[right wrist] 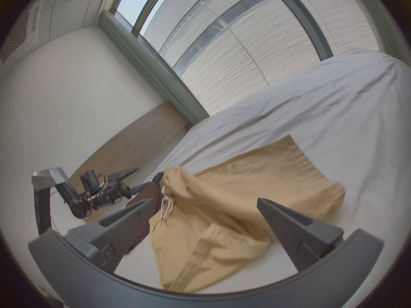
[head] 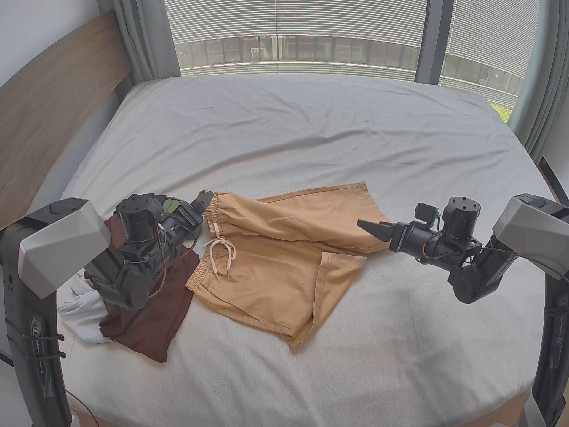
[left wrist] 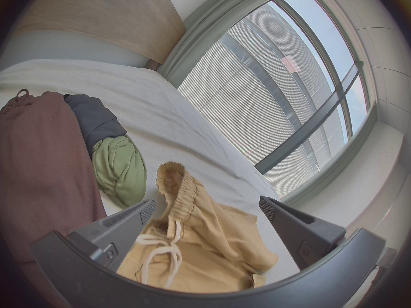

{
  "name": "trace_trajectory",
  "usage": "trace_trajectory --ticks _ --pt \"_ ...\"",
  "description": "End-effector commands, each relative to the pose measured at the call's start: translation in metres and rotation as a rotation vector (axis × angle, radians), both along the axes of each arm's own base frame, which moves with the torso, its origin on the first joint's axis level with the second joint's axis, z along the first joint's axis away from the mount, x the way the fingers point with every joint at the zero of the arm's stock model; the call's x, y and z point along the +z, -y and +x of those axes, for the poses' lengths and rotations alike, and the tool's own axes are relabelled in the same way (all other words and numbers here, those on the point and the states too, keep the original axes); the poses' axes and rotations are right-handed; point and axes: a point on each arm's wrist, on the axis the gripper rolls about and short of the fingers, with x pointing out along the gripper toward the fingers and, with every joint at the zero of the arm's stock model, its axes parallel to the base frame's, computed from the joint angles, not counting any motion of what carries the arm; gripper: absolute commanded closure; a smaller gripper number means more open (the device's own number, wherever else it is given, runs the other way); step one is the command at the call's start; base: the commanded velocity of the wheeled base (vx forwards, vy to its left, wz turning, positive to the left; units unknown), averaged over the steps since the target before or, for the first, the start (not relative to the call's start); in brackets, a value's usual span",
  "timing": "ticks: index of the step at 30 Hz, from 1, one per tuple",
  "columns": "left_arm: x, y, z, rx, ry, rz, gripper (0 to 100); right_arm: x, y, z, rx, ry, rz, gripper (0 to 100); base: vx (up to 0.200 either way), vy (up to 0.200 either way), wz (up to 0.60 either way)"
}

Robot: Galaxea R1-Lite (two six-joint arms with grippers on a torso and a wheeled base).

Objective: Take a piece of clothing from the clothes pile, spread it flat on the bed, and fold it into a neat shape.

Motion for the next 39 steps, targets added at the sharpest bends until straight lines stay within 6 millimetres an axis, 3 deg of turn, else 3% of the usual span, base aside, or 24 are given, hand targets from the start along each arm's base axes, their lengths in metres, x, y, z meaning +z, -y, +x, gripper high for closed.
trace_trajectory --ticks 1,9,23,37,39 --pt "-0.006 0.002 -0.021 -0.046 -0.011 0.032 0 -0.009 -0.026 -0.019 0.082 -0.046 -0.063 0 0.000 0.000 0.00" --pt "-0.012 0.005 -0.023 -0.059 -0.015 0.071 0 -0.018 -0.050 -0.026 0.118 -0.089 -0.173 0 0.000 0.000 0.00" --pt "-0.015 0.006 -0.023 -0.060 -0.007 0.071 0 0.000 -0.101 -0.015 0.101 -0.159 -0.282 0 0.000 0.000 0.00" --pt "-0.019 0.006 -0.022 -0.060 -0.006 0.071 0 -0.010 -0.103 -0.014 0.074 -0.215 -0.345 0 0.000 0.000 0.00" --pt "-0.018 0.006 -0.022 -0.060 -0.003 0.070 0 -0.019 -0.106 -0.010 0.066 -0.234 -0.363 0 0.000 0.000 0.00"
